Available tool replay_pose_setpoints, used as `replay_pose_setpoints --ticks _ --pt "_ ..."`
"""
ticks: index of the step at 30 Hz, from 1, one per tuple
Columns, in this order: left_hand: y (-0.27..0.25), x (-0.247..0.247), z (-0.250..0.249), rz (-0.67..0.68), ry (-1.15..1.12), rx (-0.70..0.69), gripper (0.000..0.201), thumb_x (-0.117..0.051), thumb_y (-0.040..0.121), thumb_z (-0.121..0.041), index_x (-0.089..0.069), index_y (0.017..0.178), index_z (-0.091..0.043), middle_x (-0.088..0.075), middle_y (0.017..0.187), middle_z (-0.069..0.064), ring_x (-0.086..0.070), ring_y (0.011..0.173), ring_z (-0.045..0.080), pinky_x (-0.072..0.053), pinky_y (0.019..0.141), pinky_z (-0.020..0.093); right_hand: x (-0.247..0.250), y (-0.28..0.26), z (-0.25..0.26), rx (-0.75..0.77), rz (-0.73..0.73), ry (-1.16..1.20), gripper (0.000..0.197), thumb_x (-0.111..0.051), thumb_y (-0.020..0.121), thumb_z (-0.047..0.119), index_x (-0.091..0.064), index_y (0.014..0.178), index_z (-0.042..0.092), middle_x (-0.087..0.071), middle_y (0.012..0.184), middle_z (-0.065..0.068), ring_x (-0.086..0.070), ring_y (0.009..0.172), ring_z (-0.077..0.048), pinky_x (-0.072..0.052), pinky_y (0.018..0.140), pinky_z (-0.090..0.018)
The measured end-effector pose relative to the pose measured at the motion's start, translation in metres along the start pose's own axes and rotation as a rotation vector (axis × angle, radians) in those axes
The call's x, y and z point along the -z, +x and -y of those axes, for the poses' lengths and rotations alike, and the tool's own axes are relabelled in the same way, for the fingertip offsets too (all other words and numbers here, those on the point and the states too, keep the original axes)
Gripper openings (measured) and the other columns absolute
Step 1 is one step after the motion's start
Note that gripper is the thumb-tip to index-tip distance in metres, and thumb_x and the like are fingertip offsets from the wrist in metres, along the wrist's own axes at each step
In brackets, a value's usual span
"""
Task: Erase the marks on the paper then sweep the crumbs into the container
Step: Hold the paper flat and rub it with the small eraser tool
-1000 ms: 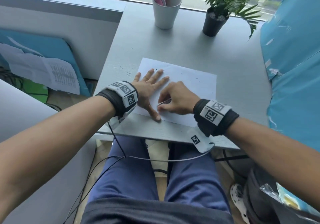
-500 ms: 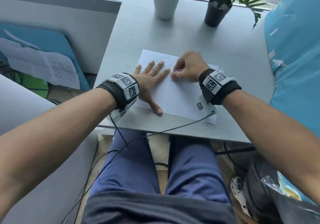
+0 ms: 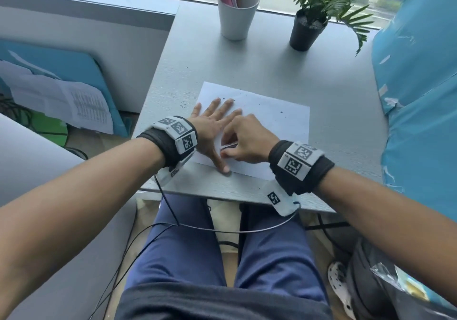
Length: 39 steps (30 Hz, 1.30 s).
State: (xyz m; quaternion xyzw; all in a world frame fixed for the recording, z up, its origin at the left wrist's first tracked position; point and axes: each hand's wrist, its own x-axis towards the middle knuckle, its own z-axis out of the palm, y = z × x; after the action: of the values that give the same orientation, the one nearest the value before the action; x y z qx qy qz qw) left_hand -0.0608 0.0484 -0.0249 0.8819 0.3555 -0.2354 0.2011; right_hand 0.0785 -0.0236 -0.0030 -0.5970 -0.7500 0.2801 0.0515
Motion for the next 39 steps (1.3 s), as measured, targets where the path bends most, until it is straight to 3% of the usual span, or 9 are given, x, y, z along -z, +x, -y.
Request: replay_pose_setpoints --ticks 6,13,18,21,23,25,28,33,39 --pt "0.0 -0.001 0.004 -0.021 -0.017 -0.032 0.16 -0.078 0.041 -0.083 0.026 0.152 -0.035 0.038 0.157 -0.007 0.038 0.143 0.021 0.018 0.116 0.059 0.051 0.027 -0.062 -0.272 -0.295 0.057 0.018 -0.079 0.072 0.027 -0.079 0.083 0.013 -0.074 0.079 -0.003 -0.067 0.075 -0.014 -0.052 0.072 -0.023" --pt "-0.002 0.006 0.005 -0.009 0.027 -0.007 0.128 -0.056 0.067 -0.087 0.022 0.154 -0.034 0.033 0.16 -0.004 0.03 0.147 0.022 0.016 0.117 0.058 0.04 0.006 -0.084 -0.424 -0.167 0.141 0.015 -0.076 0.076 0.026 -0.075 0.084 0.013 -0.067 0.074 0.003 -0.057 0.068 -0.009 -0.039 0.054 -0.016" --pt "-0.008 0.015 -0.016 -0.238 0.279 0.271 0.089 -0.033 0.099 -0.062 -0.004 0.158 -0.002 0.008 0.165 0.017 0.01 0.153 0.032 0.012 0.12 0.055 0.042 0.006 -0.083 -0.417 -0.136 0.107 0.015 -0.076 0.079 0.031 -0.073 0.085 0.017 -0.06 0.074 0.01 -0.055 0.071 -0.007 -0.036 0.055 -0.015" --pt "-0.018 0.002 -0.034 -0.347 0.281 -0.069 0.073 -0.034 0.104 -0.047 -0.009 0.158 -0.006 0.007 0.166 0.012 0.007 0.153 0.026 0.006 0.123 0.049 0.043 0.007 -0.083 -0.42 -0.119 0.092 0.013 -0.075 0.08 0.031 -0.073 0.084 0.019 -0.06 0.077 0.007 -0.058 0.082 -0.014 -0.038 0.064 -0.019" --pt "-0.028 -0.02 -0.047 -0.223 0.256 -0.424 0.073 -0.031 0.103 -0.053 -0.005 0.16 -0.016 0.01 0.166 0.004 0.009 0.153 0.019 0.007 0.123 0.043 0.043 0.007 -0.081 -0.411 -0.12 0.082 0.012 -0.075 0.08 0.029 -0.073 0.084 0.018 -0.061 0.079 0.005 -0.059 0.085 -0.016 -0.038 0.07 -0.02" --pt "-0.035 -0.038 -0.049 -0.089 0.25 -0.596 0.073 -0.025 0.1 -0.06 0.002 0.16 -0.027 0.014 0.166 -0.005 0.015 0.152 0.016 0.012 0.122 0.04 0.045 0.006 -0.079 -0.409 -0.12 0.078 0.014 -0.074 0.081 0.029 -0.074 0.088 0.016 -0.063 0.083 0.003 -0.058 0.086 -0.015 -0.037 0.072 -0.02" --pt "-0.033 -0.041 -0.025 -0.072 0.227 -0.487 0.079 -0.016 0.092 -0.071 0.01 0.158 -0.035 0.022 0.163 -0.007 0.021 0.15 0.017 0.015 0.12 0.041 0.045 0.005 -0.078 -0.399 -0.12 0.066 0.014 -0.074 0.081 0.03 -0.072 0.087 0.017 -0.062 0.092 0.001 -0.055 0.089 -0.016 -0.036 0.073 -0.021" --pt "-0.029 -0.012 0.017 -0.151 0.224 0.015 0.103 -0.006 0.079 -0.084 0.019 0.155 -0.02 0.027 0.16 0.007 0.022 0.15 0.023 0.012 0.122 0.045 0.044 0.005 -0.077 -0.397 -0.124 0.085 0.016 -0.075 0.081 0.03 -0.072 0.088 0.016 -0.057 0.095 0.001 -0.052 0.094 -0.016 -0.036 0.075 -0.022" --pt "-0.038 -0.046 -0.072 -0.027 0.201 -0.493 0.09 -0.023 0.091 -0.077 0.006 0.16 -0.025 0.016 0.165 -0.003 0.018 0.151 0.017 0.013 0.122 0.042 0.044 0.006 -0.076 -0.419 -0.128 0.056 0.017 -0.076 0.079 0.032 -0.072 0.087 0.017 -0.059 0.092 0.002 -0.055 0.093 -0.017 -0.036 0.074 -0.022"
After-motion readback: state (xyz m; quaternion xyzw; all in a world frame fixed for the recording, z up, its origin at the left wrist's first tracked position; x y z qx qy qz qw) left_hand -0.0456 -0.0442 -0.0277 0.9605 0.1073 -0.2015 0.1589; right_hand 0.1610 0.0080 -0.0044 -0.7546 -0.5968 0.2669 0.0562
